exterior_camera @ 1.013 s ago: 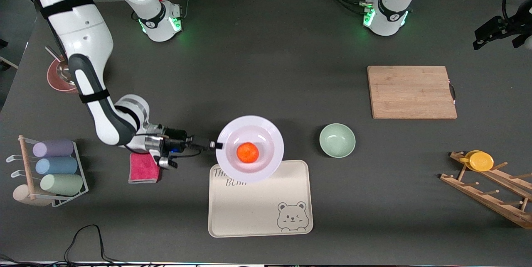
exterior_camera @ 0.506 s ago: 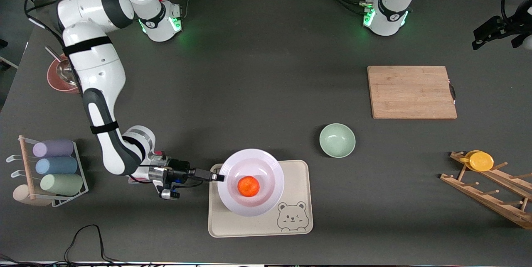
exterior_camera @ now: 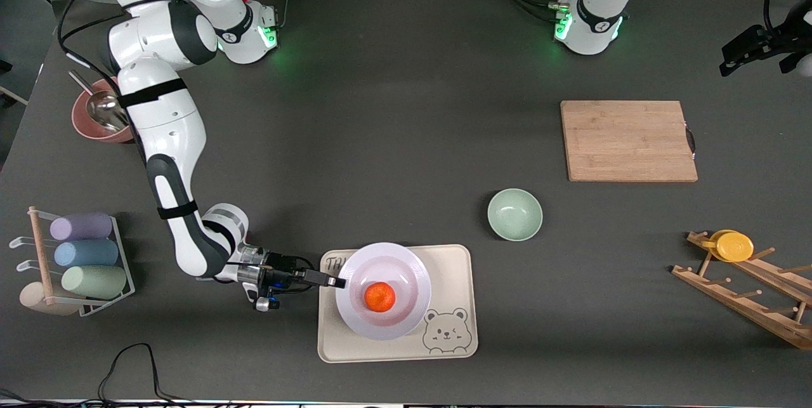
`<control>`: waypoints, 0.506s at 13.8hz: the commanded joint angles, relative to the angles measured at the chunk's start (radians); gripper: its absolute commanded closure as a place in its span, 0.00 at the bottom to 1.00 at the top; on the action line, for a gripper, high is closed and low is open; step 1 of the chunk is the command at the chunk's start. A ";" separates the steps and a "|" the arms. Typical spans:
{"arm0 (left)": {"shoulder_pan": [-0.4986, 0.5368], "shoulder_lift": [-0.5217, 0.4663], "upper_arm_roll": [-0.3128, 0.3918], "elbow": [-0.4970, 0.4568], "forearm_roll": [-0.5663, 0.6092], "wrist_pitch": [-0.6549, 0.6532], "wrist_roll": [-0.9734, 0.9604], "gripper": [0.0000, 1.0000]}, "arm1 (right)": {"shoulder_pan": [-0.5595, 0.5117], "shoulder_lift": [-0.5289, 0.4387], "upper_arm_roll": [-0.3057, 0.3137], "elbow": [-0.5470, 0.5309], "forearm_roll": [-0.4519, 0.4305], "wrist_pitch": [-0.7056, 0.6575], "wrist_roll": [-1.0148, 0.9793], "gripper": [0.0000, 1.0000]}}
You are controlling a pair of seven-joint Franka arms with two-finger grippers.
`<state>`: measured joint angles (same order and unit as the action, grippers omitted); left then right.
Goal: Place orange and plate with both arms
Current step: 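Lift the plate with the right gripper and carry it over the bear tray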
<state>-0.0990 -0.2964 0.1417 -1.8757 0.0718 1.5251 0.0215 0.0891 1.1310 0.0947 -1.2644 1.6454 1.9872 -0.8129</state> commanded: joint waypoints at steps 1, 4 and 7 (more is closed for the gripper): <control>-0.008 -0.003 0.004 0.003 0.011 0.006 0.012 0.00 | 0.012 0.062 -0.001 0.089 -0.018 -0.002 -0.009 1.00; -0.008 -0.004 -0.007 -0.003 0.017 -0.005 0.011 0.00 | 0.027 0.078 -0.003 0.102 -0.013 0.001 -0.014 1.00; -0.004 -0.010 -0.007 -0.026 0.017 0.004 0.011 0.00 | 0.027 0.078 -0.004 0.102 -0.013 0.001 -0.012 0.81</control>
<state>-0.0991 -0.2963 0.1365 -1.8832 0.0737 1.5251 0.0220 0.1056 1.1764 0.0947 -1.2093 1.6450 1.9865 -0.8209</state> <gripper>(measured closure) 0.000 0.956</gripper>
